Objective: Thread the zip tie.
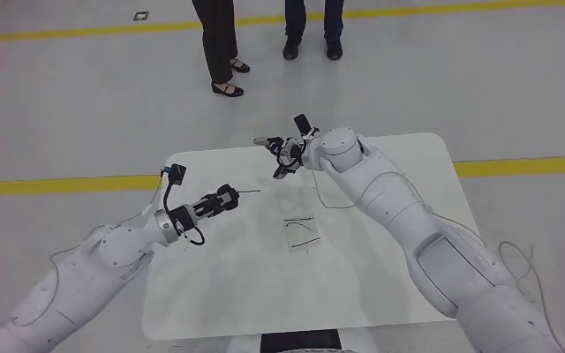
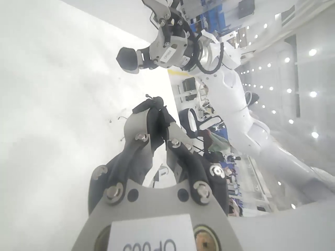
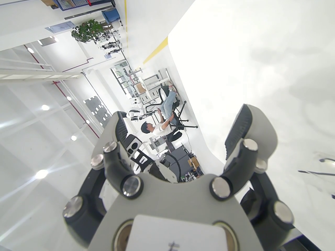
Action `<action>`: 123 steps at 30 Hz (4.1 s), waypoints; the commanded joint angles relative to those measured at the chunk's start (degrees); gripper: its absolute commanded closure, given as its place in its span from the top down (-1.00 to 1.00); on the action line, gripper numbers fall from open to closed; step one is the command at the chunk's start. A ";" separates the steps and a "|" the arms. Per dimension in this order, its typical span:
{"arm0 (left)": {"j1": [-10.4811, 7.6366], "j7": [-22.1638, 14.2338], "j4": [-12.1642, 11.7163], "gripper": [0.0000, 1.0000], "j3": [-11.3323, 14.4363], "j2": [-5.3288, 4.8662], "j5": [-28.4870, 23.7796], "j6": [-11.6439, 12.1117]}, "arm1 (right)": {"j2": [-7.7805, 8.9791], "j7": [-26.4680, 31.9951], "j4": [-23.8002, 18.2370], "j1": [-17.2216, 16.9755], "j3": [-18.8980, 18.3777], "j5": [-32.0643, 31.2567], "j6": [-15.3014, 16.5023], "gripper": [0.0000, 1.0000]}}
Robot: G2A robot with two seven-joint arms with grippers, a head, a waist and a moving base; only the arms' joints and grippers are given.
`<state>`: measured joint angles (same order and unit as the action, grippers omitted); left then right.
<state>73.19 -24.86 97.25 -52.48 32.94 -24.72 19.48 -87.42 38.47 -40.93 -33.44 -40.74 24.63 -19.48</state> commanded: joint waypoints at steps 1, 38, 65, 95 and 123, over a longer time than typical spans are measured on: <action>1.50 -4.80 -1.04 -1.00 -2.90 1.13 -1.53 0.00 | 0.00 0.00 0.00 0.00 0.00 0.00 0.00 1.00; 10.88 -47.47 -20.03 -1.00 -23.35 15.19 -27.34 0.00 | 0.00 0.00 0.00 0.00 0.00 0.00 0.00 1.00; 9.91 -47.19 -21.16 -1.00 -23.46 16.18 -25.90 0.00 | 2.23 34.37 3.21 -5.73 -4.03 7.43 10.30 1.00; 9.91 -47.19 -21.16 -1.00 -23.46 16.18 -25.90 0.00 | -0.20 40.12 4.94 -11.65 -1.74 20.75 14.19 1.00; 9.91 -47.19 -21.16 -1.00 -23.46 16.18 -25.90 0.00 | -1.14 41.17 4.13 -13.93 1.34 23.96 22.81 -0.48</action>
<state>83.10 -72.04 76.09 -75.94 49.12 -50.62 19.48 -88.57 79.64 -37.07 -47.47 -39.46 48.65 2.72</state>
